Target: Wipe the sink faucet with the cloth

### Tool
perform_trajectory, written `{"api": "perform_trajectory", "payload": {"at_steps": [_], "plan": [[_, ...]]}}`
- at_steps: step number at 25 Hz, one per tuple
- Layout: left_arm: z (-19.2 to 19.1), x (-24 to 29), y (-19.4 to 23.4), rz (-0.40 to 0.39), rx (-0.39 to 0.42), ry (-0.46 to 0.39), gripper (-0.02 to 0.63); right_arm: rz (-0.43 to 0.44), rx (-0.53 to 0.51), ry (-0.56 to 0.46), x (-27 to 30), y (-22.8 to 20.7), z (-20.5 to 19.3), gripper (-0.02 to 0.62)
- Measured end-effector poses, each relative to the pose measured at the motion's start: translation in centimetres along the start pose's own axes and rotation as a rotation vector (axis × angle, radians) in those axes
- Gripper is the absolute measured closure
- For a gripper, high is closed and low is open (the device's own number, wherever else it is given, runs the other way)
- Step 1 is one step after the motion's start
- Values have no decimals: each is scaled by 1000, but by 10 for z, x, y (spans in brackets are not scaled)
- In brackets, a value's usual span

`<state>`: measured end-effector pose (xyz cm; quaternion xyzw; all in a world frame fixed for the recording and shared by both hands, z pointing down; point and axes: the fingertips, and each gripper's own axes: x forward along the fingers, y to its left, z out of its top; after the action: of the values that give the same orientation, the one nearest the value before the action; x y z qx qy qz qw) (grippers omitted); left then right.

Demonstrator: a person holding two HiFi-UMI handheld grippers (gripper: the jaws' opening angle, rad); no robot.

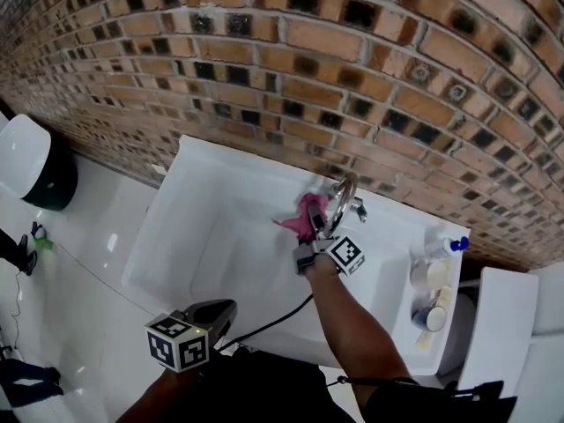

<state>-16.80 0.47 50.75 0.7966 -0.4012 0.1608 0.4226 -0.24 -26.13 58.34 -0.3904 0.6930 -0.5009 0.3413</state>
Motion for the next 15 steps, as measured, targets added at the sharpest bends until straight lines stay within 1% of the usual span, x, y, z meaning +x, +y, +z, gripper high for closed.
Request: {"api": "perform_trajectory", "payload": {"at_steps": [3,6,9,15], "plan": [[-2,0,6,31,-32,-12,603,-3,29,-14,6,-7,10,472],[-3,2,8,45,-51,-17,603,13,35,-18,10,-7,17,472],[-4,7,5,44,-56,-16,603,46,57,-17,10,1,19,472],[-3,13,-2,29,-51,-14,603,122,35,-16,9,27,26,472]]}}
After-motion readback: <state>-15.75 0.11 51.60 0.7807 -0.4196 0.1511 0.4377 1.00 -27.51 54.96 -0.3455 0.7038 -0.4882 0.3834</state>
